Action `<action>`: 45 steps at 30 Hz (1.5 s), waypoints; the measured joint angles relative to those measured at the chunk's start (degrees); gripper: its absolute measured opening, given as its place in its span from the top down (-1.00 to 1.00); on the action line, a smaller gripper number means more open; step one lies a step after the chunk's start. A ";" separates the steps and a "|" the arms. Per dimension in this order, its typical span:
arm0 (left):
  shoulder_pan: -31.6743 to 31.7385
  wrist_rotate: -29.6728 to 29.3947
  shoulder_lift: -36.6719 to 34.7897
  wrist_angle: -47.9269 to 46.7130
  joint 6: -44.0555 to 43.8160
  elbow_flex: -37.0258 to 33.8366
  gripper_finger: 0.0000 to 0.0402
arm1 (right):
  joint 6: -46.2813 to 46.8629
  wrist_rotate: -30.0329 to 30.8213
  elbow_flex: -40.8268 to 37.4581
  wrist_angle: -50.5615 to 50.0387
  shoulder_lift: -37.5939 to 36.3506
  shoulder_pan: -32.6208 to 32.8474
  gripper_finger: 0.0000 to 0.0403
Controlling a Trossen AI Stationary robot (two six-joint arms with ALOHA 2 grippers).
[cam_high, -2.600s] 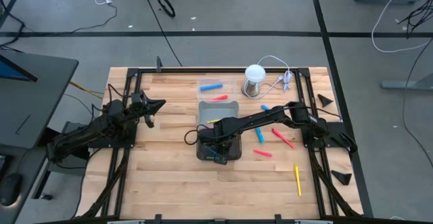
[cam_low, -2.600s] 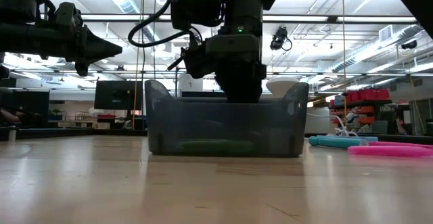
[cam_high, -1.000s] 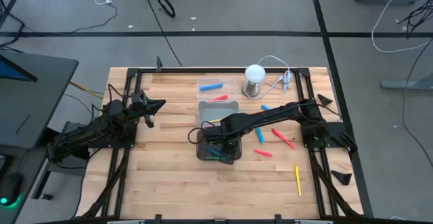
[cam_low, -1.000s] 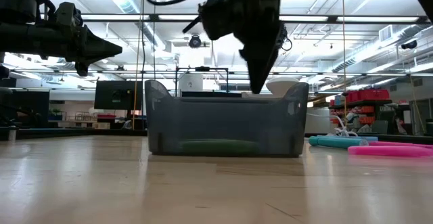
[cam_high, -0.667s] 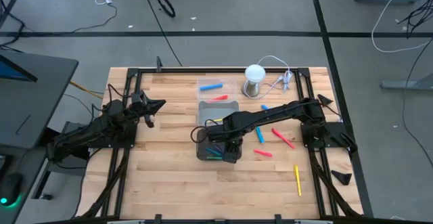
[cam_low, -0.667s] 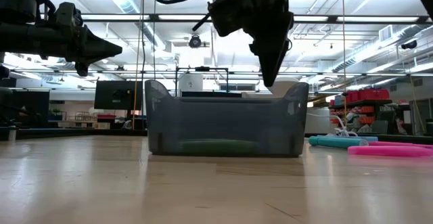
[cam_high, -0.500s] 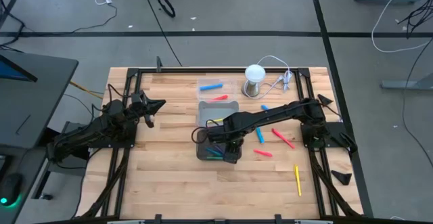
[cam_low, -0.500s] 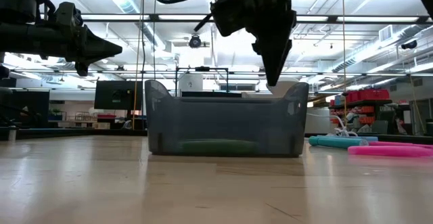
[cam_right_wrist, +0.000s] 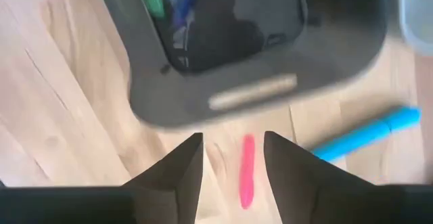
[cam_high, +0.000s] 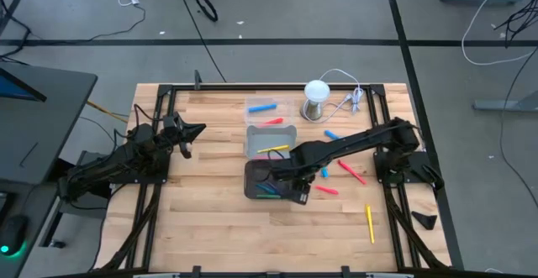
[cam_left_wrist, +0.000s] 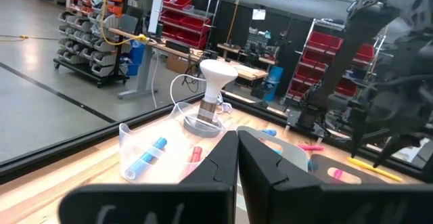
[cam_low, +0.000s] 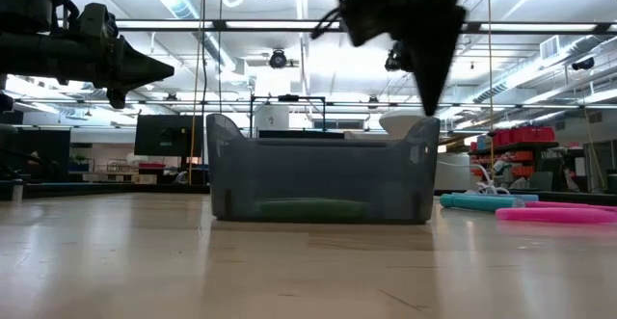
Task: Pick & Place Markers
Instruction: Put the pink pen into the black bin
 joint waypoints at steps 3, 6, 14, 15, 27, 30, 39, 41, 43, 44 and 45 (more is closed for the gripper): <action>0.00 0.00 0.00 -0.02 -0.02 0.02 0.93 | 1.19 -0.04 -4.29 0.56 -3.29 0.36 0.22; 0.02 0.02 0.00 -0.02 -0.04 0.02 0.93 | 2.07 -0.04 -8.52 0.83 -6.16 0.67 0.22; 0.01 0.00 0.01 -0.02 -0.01 0.01 0.93 | 2.89 -0.04 -16.71 2.37 -12.49 1.64 0.22; 0.00 0.00 0.00 -0.02 -0.04 0.01 0.93 | 2.85 -0.05 -17.31 2.33 -12.96 1.72 0.22; 0.00 0.01 0.01 -0.01 -0.03 0.01 0.93 | 2.74 -0.22 -21.74 2.78 -15.39 1.82 0.22; 0.02 0.02 0.02 -0.02 0.00 0.01 0.93 | 2.74 -0.24 -22.38 2.98 -15.39 1.82 0.22; 0.01 0.01 0.01 -0.02 0.00 0.01 0.93 | 2.79 -0.26 -26.40 7.68 -15.32 1.82 0.22; 0.00 0.02 0.02 -0.02 -0.04 0.02 0.93 | 3.64 -0.26 -27.38 9.56 -14.75 1.82 0.22; 0.00 0.00 0.02 -0.02 0.00 0.02 0.93 | 4.59 -0.26 -28.78 11.27 -14.67 1.82 0.22; 0.02 0.00 0.00 -0.02 -0.04 0.02 0.93 | 4.77 -0.25 -29.40 12.31 -14.43 1.82 0.22; 0.02 0.02 0.00 -0.04 -0.04 0.02 0.93 | 4.88 -0.22 -30.00 13.71 -14.14 1.82 0.22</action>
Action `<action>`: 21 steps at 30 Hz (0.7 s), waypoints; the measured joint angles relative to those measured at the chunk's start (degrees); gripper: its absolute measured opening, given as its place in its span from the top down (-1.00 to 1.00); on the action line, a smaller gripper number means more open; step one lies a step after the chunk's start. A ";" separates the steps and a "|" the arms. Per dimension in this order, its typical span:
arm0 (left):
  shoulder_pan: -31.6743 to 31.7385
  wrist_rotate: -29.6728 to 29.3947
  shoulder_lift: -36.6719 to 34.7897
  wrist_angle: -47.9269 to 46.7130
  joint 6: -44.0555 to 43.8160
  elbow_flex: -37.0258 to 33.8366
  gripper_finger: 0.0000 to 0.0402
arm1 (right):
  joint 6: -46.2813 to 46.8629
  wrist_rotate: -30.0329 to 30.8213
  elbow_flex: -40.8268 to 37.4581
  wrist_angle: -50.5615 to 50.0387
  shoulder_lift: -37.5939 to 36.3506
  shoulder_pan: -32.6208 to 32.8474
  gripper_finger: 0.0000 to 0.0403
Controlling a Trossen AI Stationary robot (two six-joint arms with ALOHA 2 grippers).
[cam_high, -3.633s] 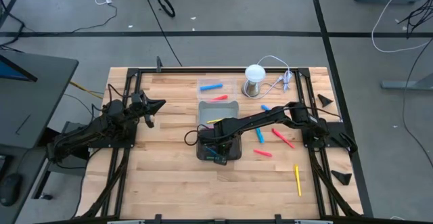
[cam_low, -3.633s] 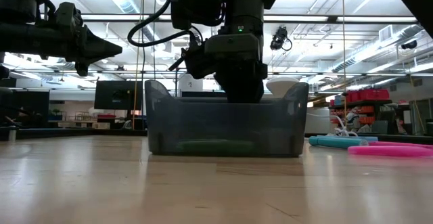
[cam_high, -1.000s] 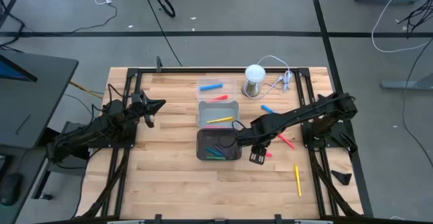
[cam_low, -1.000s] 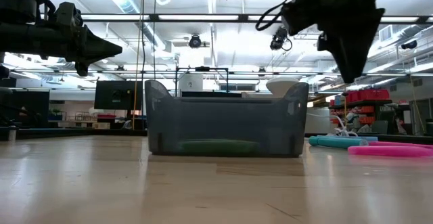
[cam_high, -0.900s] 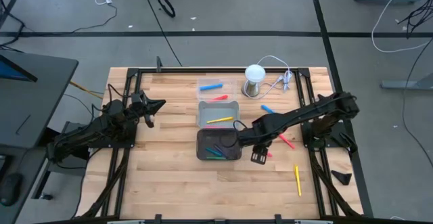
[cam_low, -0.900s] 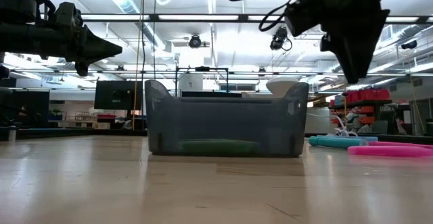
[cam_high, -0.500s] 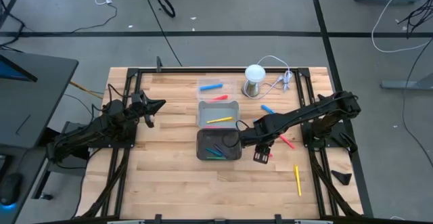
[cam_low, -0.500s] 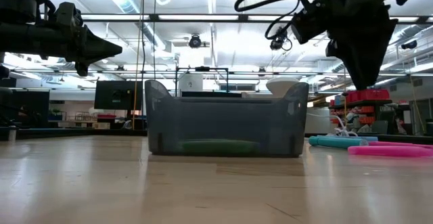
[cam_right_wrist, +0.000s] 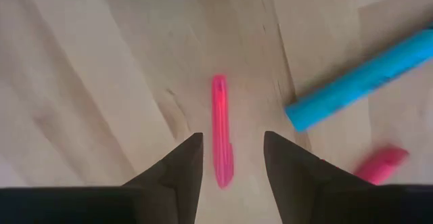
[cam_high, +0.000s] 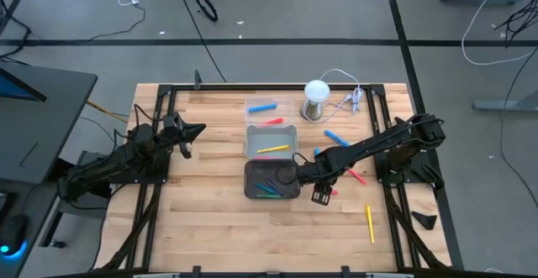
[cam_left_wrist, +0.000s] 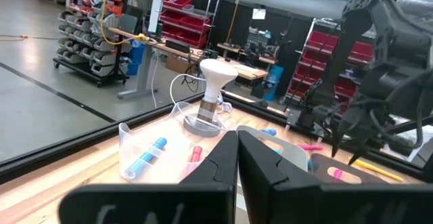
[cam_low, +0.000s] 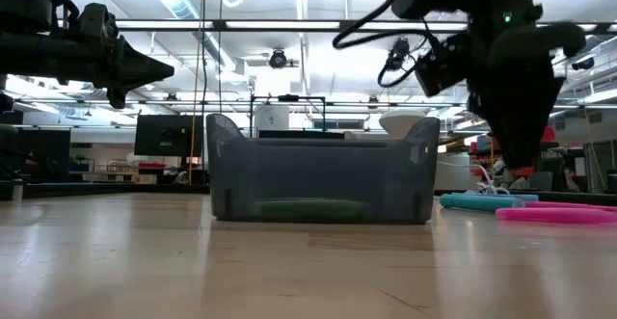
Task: Pick & Place Markers
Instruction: Put the pink pen into the black bin
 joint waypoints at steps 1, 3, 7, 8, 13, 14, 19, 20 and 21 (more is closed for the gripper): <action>-0.01 -0.02 0.00 0.02 0.04 0.00 0.93 | 0.00 0.06 -0.77 1.09 0.15 0.00 0.22; -0.01 -0.01 0.02 -0.05 0.02 0.00 0.93 | 0.41 0.07 -2.08 2.78 0.06 0.00 0.22; 0.00 -0.02 0.02 -0.09 0.04 -0.02 0.93 | 2.26 0.16 -4.11 5.04 0.31 0.29 0.22; -0.01 -0.02 0.02 -0.05 0.00 -0.01 0.93 | 2.36 0.15 -4.55 5.37 0.38 0.53 0.22; -0.02 -0.02 0.01 -0.05 0.02 -0.01 0.93 | 2.38 0.13 -6.70 8.29 0.97 2.09 0.22; -0.02 -0.02 0.02 -0.04 0.04 0.00 0.93 | 2.38 0.15 -7.16 9.26 1.10 2.34 0.22; -0.02 -0.02 0.00 -0.03 0.04 0.00 0.93 | 2.37 0.17 -9.64 12.76 1.11 2.54 0.22; 0.00 0.00 0.02 -0.07 0.02 0.00 0.93 | 2.36 0.17 -10.12 13.41 1.11 2.54 0.22; -0.01 -0.02 0.02 -0.05 0.02 -0.02 0.93 | 2.36 0.17 -10.61 14.03 1.11 2.54 0.22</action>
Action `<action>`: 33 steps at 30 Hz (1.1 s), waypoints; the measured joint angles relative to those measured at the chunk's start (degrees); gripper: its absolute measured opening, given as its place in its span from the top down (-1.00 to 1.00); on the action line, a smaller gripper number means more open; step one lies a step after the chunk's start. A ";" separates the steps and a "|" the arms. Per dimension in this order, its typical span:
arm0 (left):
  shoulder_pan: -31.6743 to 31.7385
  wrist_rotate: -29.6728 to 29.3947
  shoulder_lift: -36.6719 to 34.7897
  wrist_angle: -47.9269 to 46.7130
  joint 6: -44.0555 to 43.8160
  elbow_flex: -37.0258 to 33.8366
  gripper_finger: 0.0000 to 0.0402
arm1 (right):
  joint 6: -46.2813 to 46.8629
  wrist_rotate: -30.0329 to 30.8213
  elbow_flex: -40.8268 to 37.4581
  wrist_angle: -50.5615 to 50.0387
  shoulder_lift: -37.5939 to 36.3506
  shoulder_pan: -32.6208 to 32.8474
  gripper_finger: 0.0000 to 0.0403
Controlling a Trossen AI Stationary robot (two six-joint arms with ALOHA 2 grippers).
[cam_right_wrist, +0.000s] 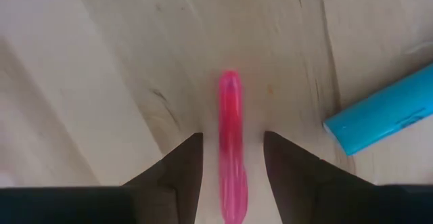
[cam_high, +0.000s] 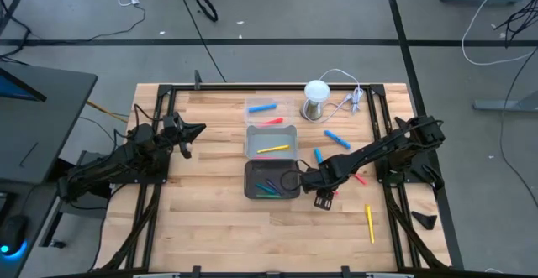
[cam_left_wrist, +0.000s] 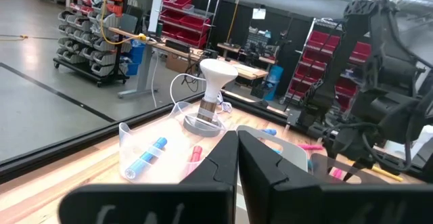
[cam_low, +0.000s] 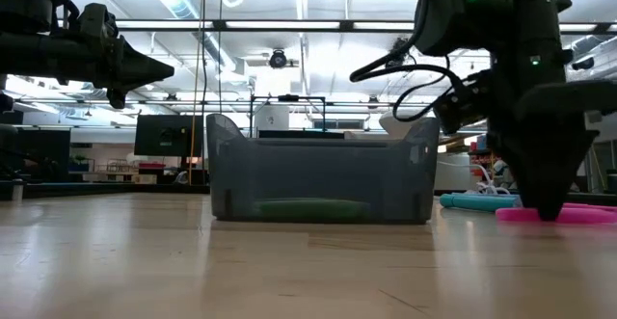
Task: Pick & Place Markers
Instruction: Put the pink pen into the black bin
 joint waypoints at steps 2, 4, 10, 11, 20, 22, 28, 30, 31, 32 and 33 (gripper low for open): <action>0.01 0.00 0.00 -0.01 0.03 0.00 0.93 | 0.00 0.11 -0.86 1.23 -0.03 0.00 0.22; 0.01 0.00 0.00 0.01 -0.02 0.02 0.93 | 0.00 0.20 -1.55 2.08 -0.22 0.00 0.22; 0.00 0.02 0.00 0.00 0.02 0.02 0.93 | -1.80 1.62 -1.82 2.26 -0.24 0.08 0.25; 0.01 0.00 0.00 0.00 0.03 0.02 0.93 | -2.21 1.97 -1.82 2.28 -0.24 0.11 0.26; 0.00 0.00 -0.02 0.00 0.00 0.00 0.93 | -3.13 2.65 -1.91 2.39 -0.18 0.04 0.63; 0.02 0.00 -0.02 0.00 0.00 0.00 0.93 | -3.09 2.62 -1.91 2.47 -0.15 0.04 0.73; 0.00 0.00 -0.02 0.00 0.03 0.02 0.93 | -0.16 1.76 -1.68 1.97 -0.15 0.00 0.91; 0.00 0.00 -0.02 0.00 -0.02 0.02 0.93 | 0.00 0.61 -0.80 -0.21 0.04 -0.04 0.91; 0.01 0.00 -0.01 0.00 0.02 0.02 0.93 | -0.40 0.26 -0.23 -1.46 0.07 -0.07 0.91; 0.00 0.00 0.00 0.00 0.03 0.01 0.93 | -0.74 -0.13 0.35 -3.21 0.05 -0.08 0.91; 0.01 0.00 0.00 0.00 0.00 0.00 0.93 | -1.40 -0.40 0.96 -5.13 -0.12 -0.02 0.91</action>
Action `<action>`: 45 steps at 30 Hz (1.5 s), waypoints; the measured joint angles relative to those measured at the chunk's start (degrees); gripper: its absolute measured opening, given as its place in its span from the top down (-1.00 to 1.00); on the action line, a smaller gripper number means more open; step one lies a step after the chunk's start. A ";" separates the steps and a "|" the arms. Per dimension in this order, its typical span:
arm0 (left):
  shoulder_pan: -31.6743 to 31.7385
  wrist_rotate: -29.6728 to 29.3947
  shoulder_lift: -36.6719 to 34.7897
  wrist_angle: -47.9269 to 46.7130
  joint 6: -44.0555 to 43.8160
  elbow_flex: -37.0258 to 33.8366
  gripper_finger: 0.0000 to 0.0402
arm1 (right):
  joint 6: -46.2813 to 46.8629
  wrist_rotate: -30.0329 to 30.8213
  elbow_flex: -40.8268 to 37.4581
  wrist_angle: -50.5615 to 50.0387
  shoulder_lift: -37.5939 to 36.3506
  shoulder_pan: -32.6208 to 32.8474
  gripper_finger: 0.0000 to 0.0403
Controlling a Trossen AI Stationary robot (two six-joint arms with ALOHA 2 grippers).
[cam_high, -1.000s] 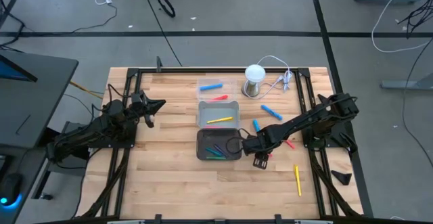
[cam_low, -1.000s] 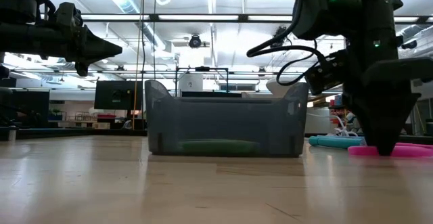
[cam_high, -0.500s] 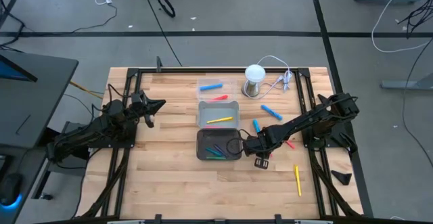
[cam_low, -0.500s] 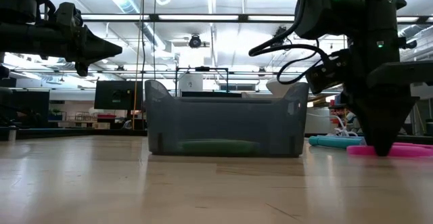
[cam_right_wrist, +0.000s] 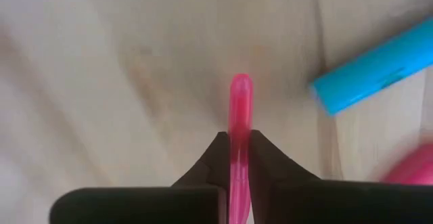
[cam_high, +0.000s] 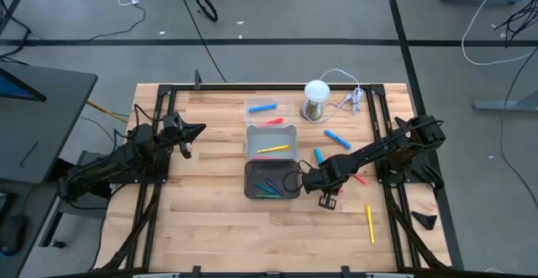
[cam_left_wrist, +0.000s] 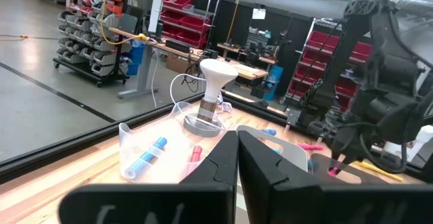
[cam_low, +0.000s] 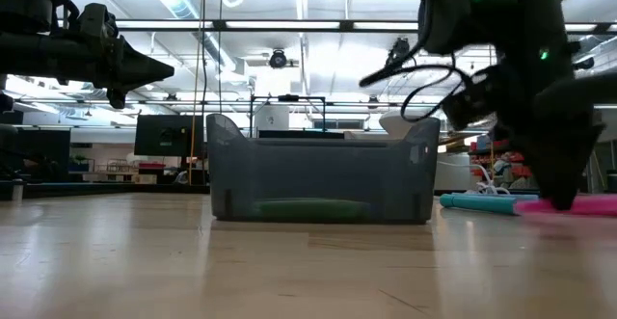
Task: Pick & Place Markers
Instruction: Put the pink pen into the black bin
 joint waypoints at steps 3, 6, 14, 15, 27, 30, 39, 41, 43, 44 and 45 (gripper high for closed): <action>-0.01 0.00 -0.01 0.00 0.02 0.02 0.93 | -2.43 -1.94 2.72 -2.90 -1.01 0.00 0.91; 0.01 0.01 0.00 0.00 0.00 0.01 0.93 | -3.72 -3.62 4.83 -7.44 -1.54 -0.09 0.91; -0.01 0.00 -0.02 0.02 -0.02 0.02 0.93 | -6.79 -7.08 14.47 -18.47 -2.66 -0.13 0.91; 0.00 0.00 0.00 0.00 0.00 0.02 0.93 | -7.42 -7.48 16.42 -19.67 -2.72 -0.13 0.91; -0.01 0.00 0.00 0.00 0.00 0.02 0.93 | -11.18 -7.56 36.78 -16.87 -2.50 -3.14 0.91; -0.01 0.00 -0.01 0.00 0.01 0.01 0.93 | -11.72 -7.56 39.34 -16.87 -2.44 -4.13 0.91; 0.00 0.00 -0.02 0.02 -0.02 0.01 0.93 | -12.76 -7.62 40.72 -18.32 -0.10 -5.01 0.91; -0.01 0.01 -0.02 0.00 0.02 0.01 0.93 | -13.75 -7.75 42.19 -19.93 2.50 -5.43 0.91; 0.00 0.00 0.00 0.07 -0.02 0.01 0.93 | -15.11 -7.71 44.55 -20.96 5.24 -6.27 0.91; -0.01 0.00 -0.02 0.02 0.00 0.00 0.93 | -16.01 -7.60 45.99 -22.08 6.76 -6.75 0.91; 0.01 0.02 0.00 -0.06 0.02 0.02 0.93 | -16.83 -7.57 47.43 -22.73 8.30 -7.21 0.91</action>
